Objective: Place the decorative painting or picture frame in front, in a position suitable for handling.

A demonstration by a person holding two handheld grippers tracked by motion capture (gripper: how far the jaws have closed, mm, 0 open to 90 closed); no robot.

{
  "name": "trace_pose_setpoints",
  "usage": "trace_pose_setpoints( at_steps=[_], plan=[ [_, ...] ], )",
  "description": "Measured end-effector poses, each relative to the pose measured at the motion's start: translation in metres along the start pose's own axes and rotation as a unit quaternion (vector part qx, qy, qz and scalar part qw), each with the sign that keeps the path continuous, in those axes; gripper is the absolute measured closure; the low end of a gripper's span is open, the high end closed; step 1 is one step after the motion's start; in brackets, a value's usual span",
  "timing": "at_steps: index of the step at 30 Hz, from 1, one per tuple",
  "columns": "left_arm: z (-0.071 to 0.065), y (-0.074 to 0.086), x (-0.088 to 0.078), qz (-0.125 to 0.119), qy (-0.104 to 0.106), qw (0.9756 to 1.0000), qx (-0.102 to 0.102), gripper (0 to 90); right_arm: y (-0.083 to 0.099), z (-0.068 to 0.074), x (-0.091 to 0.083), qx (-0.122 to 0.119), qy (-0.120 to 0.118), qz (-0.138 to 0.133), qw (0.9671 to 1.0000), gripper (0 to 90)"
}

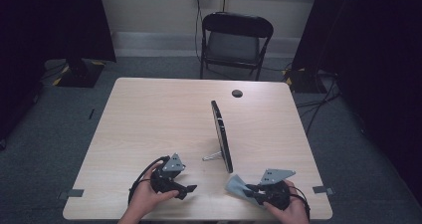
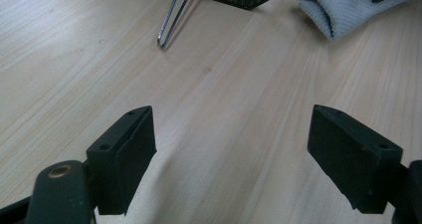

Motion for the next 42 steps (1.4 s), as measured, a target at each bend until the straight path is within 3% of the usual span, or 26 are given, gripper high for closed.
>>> trace_pose_setpoints(
  at_steps=[7, 12, 14, 21, 25, 30, 36, 41, 42],
  plan=[
    [-0.002, -0.001, 0.001, -0.003, 0.006, 1.0, -0.003, 19.1, -0.007, 0.0, 0.012, -0.006, -0.006, 0.002, 1.0, 78.2],
    [-0.003, -0.002, 0.002, -0.003, 0.01, 0.9999, -0.002, 19.2, -0.011, -0.003, 0.02, -0.005, 0.005, 0.004, 1.0, 68.9],
    [-0.002, -0.001, 0.002, -0.002, 0.007, 1.0, -0.001, 19.2, -0.009, -0.005, 0.014, -0.001, 0.017, 0.005, 0.9999, 59.5],
    [-0.004, -0.002, 0.003, 0.001, 0.008, 1.0, 0.002, 19.2, 0.005, -0.005, -0.007, 0.017, 0.027, 0.003, 0.9995, 49.4],
    [-0.005, -0.002, 0.004, -0.001, 0.01, 0.9999, 0.001, 19.2, 0.011, -0.005, -0.008, 0.014, 0.018, 0.017, 0.9996, 48.9],
    [-0.005, -0.002, 0.006, 0.003, 0.011, 0.9999, 0.003, 19.2, 0.013, -0.004, -0.002, 0.005, 0.011, 0.033, 0.9994, 52.9],
    [-0.005, -0.003, 0.005, -0.002, 0.01, 1.0, 0.001, 19.3, 0.007, 0.001, 0.005, -0.005, -0.02, 0.027, 0.9994, 77.8],
    [-0.006, -0.004, 0.004, -0.006, 0.012, 0.9999, -0.001, 19.3, -0.001, 0.008, 0.009, -0.024, -0.041, 0.022, 0.9986, 79.6],
    [-0.006, -0.004, 0.003, -0.006, 0.013, 0.9999, 0.0, 19.3, -0.007, 0.011, 0.014, -0.041, -0.05, 0.02, 0.9977, 79.7]
  ],
)
Point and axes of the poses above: each handheld gripper's, and its own axes: x roughly forward along the jaws, y roughly out of its underside, z roughly to its left, the point moved 3 cm from there along x, roughly forward along the jaws, and after that the axes turned 15 degrees about -x, right-handed, at the moved point
